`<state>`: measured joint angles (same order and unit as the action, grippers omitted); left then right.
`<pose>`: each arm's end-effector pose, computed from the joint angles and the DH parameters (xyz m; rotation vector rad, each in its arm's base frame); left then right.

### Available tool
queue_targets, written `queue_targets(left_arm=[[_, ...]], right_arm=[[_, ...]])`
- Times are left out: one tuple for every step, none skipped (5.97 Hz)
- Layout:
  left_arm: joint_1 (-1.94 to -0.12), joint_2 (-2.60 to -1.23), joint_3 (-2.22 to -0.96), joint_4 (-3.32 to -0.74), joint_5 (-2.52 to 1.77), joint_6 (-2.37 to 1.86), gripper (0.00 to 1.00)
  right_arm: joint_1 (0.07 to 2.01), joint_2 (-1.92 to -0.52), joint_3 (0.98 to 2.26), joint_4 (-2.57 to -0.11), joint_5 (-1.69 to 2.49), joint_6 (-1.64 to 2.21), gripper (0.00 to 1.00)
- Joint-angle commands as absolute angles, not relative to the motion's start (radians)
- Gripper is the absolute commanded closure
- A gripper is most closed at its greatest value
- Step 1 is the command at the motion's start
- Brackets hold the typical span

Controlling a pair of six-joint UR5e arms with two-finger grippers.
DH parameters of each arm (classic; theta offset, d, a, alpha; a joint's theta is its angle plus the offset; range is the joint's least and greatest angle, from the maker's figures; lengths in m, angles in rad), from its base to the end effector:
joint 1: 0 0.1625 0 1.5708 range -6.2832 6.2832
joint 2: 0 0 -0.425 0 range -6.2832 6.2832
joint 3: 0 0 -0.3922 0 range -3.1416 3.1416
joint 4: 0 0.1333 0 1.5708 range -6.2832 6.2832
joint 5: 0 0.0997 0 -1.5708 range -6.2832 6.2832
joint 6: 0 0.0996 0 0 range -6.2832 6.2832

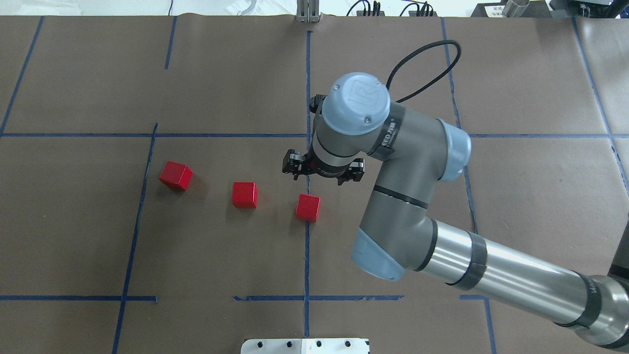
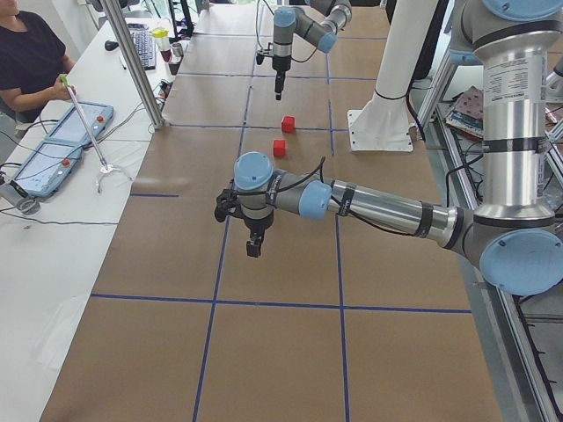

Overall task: Form red blocks into L shape at center
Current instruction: 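Open the right gripper and lift away while the left arm reaches in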

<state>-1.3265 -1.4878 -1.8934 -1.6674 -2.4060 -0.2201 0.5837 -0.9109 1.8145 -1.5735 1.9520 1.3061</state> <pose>0.0540 -0.4626 0.5232 0.1176 0.8780 0.1630 -0.4790 -0.4317 0.1694 0.0427 -0.9563 0.1226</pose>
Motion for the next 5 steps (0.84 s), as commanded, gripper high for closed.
queue_targets(left_arm=[[-1.15,-1.595,-1.896,-1.826,-2.422,-0.564,0.0],[-1.047,-1.664,-1.891,-1.876,-2.401,-0.738,0.0],[-0.893,-1.775,-1.881,-1.87,-2.302,-0.896,0.0],[-0.779,-1.852,-1.864,-1.868,-2.23,-0.999,0.0],[-0.725,-1.958,-1.791,-1.859,-2.214,-1.085,0.0]], right_arm=[[0.644,-1.097,2.021,-1.583,1.956,1.298,0.0],[0.661,-1.174,2.076,-1.572,1.945,1.298,0.0],[0.705,-1.207,2.077,-1.572,1.948,1.293,0.0],[0.716,-1.262,2.086,-1.572,1.954,1.261,0.0],[0.735,-1.267,2.082,-1.578,1.944,1.261,0.0]])
